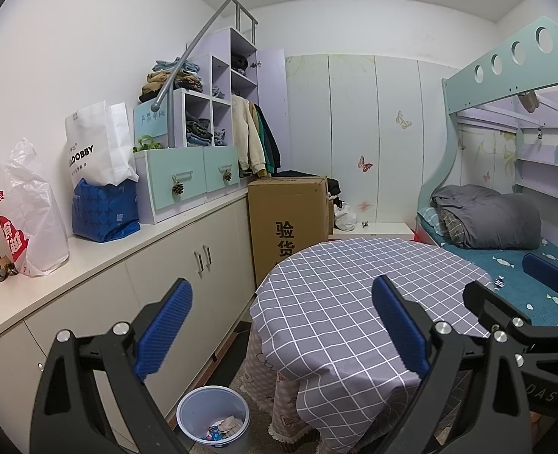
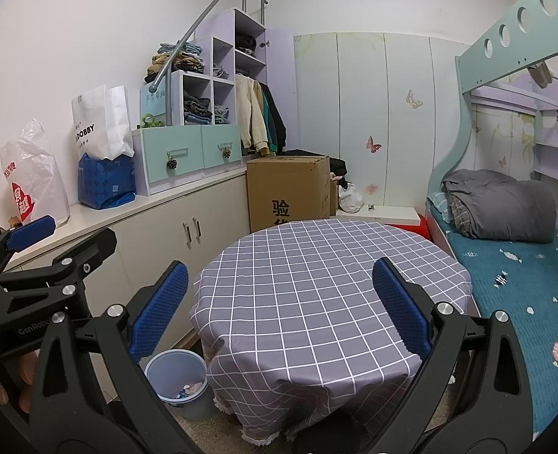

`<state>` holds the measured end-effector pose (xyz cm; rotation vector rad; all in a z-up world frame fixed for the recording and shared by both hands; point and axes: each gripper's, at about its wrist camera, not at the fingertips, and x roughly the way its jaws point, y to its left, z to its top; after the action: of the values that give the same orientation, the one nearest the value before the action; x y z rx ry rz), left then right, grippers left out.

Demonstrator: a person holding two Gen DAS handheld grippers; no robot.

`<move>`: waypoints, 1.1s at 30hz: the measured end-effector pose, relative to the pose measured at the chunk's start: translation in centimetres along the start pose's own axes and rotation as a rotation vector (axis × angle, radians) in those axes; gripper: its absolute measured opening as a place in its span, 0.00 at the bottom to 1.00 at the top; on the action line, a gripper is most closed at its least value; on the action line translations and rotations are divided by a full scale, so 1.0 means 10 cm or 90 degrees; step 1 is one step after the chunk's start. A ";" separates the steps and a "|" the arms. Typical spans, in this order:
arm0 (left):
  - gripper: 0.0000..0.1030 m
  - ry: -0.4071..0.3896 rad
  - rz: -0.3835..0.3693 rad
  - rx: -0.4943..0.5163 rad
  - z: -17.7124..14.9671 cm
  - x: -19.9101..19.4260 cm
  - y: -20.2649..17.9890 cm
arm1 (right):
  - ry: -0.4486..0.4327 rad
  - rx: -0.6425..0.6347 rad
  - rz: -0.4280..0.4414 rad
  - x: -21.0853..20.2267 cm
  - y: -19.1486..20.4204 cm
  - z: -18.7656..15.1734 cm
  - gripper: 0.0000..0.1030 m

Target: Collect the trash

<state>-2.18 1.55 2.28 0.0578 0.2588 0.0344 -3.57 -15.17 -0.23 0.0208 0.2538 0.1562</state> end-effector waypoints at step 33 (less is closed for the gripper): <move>0.91 0.002 -0.002 0.002 -0.02 0.01 0.05 | 0.009 0.006 0.006 0.02 -0.01 -0.04 0.93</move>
<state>-2.09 2.02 2.12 0.0611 0.2626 0.0316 -3.42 -15.23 -0.68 0.0307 0.2690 0.1643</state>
